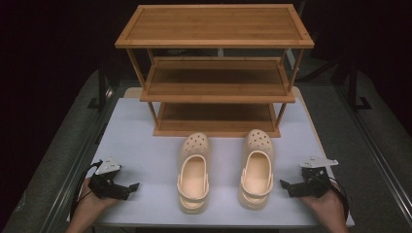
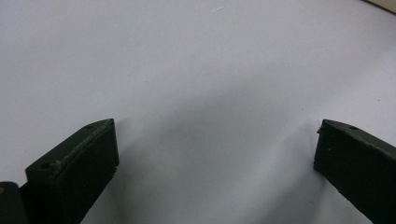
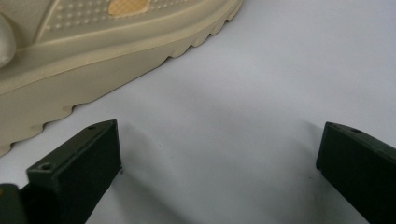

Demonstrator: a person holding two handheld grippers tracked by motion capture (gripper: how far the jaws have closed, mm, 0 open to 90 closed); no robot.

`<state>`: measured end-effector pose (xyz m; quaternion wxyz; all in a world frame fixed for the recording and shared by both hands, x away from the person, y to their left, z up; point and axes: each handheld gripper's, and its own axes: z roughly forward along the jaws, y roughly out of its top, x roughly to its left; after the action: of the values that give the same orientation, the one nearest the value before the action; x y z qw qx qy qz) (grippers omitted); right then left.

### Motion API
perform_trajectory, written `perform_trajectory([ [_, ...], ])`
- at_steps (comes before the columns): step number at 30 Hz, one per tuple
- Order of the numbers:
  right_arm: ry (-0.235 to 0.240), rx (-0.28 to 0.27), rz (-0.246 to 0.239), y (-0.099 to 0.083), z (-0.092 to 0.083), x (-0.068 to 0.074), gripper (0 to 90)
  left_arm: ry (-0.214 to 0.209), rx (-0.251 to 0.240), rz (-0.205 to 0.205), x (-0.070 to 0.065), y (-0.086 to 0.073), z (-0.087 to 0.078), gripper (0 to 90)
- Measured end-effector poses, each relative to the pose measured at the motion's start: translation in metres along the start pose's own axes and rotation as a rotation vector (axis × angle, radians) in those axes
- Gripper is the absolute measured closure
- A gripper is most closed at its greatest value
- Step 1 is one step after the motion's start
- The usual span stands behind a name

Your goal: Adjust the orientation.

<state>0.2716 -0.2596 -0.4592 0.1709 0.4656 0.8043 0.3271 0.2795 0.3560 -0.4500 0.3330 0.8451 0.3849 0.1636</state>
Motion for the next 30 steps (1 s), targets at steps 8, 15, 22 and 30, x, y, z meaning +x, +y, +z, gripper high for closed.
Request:
perform_trajectory([
  [8, 0.005, -0.001, 0.004, 0.0, 0.0, -0.001, 0.0, 0.001, 0.0, 0.001, 0.0, 0.0, 0.0, 0.0],
  [15, 0.023, 0.002, 0.02, 0.002, -0.002, -0.002, 0.0, 0.003, 0.004, 0.002, 0.0, 0.0, 0.0, 0.0],
  [22, 0.066, -0.037, 0.02, 0.014, -0.017, 0.003, 5.0, 0.003, 0.001, 0.0, 0.0, 0.0, 0.0, 0.0],
  [30, 0.136, -0.088, 0.003, 0.033, -0.034, 0.011, 13.1, 0.002, 0.001, 0.0, 0.0, 0.0, 0.0, 0.0],
])
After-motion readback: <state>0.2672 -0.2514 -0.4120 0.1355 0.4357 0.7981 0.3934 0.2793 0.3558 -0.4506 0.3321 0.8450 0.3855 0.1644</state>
